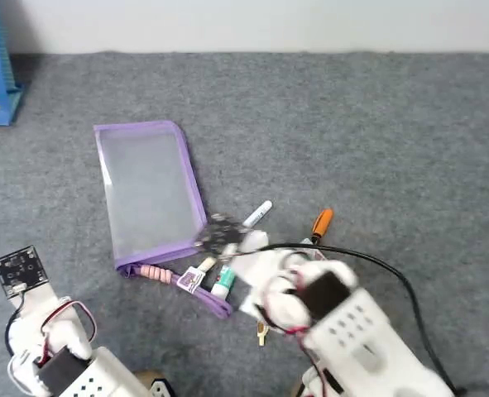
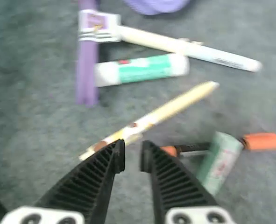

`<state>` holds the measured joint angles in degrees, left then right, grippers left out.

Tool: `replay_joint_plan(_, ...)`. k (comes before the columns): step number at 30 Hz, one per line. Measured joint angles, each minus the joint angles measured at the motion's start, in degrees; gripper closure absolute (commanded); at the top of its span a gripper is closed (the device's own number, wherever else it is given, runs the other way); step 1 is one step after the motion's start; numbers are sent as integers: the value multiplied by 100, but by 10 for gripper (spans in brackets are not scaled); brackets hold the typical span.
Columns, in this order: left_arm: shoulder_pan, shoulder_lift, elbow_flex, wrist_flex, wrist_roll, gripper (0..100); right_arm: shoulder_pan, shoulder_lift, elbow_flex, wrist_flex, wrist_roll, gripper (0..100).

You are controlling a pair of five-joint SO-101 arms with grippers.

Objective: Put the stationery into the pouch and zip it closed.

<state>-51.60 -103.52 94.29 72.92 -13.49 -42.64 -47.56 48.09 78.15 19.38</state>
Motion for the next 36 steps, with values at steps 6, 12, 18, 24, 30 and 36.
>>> replay_joint_plan(6, 0, 0, 0, 0, 0, 985, -774, 1222, -193, -721, -158, 852)
replay_joint_plan(12, 0, 0, 35, 0, 0, 985, -1116, 2066, -193, -1336, -369, 851)
replay_joint_plan(18, 0, 0, 35, 0, 0, 985, -1284, 2760, -193, -1881, -369, 854)
replay_joint_plan(24, 0, 0, 35, 0, 0, 985, -1292, 3358, -255, -2356, -369, 886)
replay_joint_plan(30, 0, 0, 35, 0, 0, 985, -1266, 3473, -360, -2418, -378, 995)
replay_joint_plan(36, 0, 0, 35, 0, 0, 985, -1284, 3130, -352, -2048, -378, 990)
